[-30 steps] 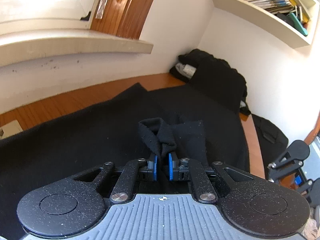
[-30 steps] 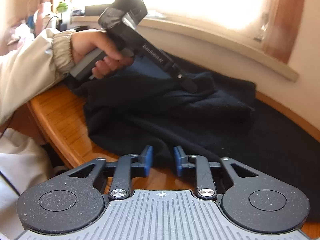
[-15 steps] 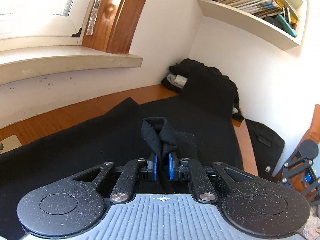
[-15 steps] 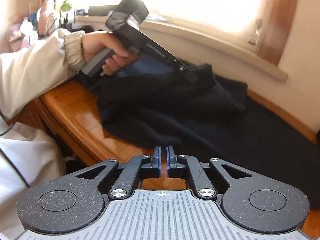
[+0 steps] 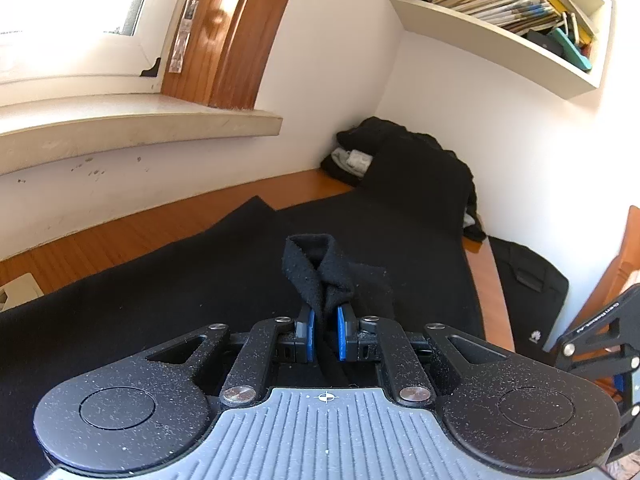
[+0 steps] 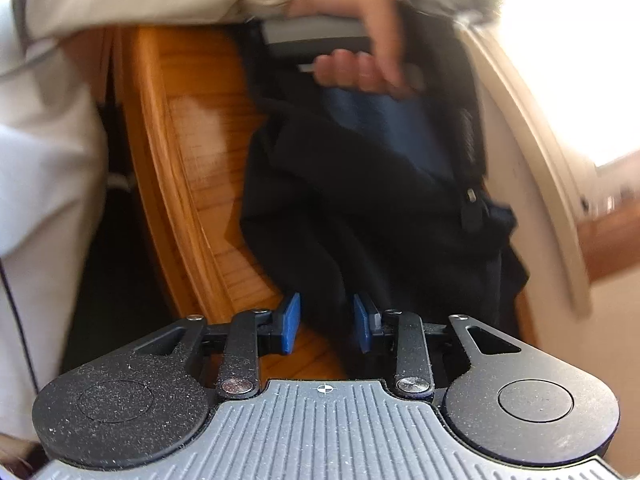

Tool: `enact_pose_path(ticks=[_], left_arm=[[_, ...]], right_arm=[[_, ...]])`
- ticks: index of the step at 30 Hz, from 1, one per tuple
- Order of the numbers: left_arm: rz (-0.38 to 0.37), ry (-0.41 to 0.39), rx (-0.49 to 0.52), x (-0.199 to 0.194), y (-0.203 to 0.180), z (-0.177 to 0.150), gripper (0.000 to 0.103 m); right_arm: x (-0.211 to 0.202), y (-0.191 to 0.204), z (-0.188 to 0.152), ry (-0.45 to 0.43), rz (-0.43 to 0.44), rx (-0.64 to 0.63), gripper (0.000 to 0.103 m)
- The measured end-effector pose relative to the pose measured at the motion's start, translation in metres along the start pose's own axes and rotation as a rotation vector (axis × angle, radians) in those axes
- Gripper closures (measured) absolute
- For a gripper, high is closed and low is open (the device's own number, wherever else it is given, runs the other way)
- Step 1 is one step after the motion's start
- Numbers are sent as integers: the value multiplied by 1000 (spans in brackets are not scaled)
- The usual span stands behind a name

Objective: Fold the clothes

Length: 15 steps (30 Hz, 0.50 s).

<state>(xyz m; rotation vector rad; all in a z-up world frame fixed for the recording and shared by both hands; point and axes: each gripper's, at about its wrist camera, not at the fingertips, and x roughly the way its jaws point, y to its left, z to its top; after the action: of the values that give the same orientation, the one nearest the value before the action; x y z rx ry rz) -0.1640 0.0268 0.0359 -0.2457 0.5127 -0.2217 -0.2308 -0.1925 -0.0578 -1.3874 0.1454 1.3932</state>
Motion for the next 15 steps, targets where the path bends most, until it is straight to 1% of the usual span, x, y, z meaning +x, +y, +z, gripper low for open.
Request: enact_pose_path(ticks=[1, 2, 3, 5, 7, 11, 13, 14, 15], left_arm=[[0, 1, 2, 0, 0, 0, 91], [1, 2, 3, 1, 0, 0, 91], [3, 3, 4, 1, 0, 0, 91], [4, -1, 5, 0, -1, 0, 91], [2, -10, 9, -1, -2, 1, 91], [-8, -21, 21, -3, -5, 3, 91], [-15, -20, 30, -3, -7, 2, 91], [-19, -15, 34, -2, -8, 2, 91], [-24, -10, 38, -1, -9, 2, 91]], right_arm=[[2, -2, 4, 8, 13, -14, 74], [5, -4, 7, 20, 33, -20, 87], [8, -7, 8, 36, 64, -12, 94], [11, -12, 11, 56, 90, -9, 98], [8, -15, 12, 61, 115, 9, 99], [-18, -18, 11, -16, 157, 81, 100], [-23, -18, 5, -40, 170, 112, 100], [-23, -16, 1, -51, 162, 120, 99], [-22, -14, -1, -43, 166, 127, 99]])
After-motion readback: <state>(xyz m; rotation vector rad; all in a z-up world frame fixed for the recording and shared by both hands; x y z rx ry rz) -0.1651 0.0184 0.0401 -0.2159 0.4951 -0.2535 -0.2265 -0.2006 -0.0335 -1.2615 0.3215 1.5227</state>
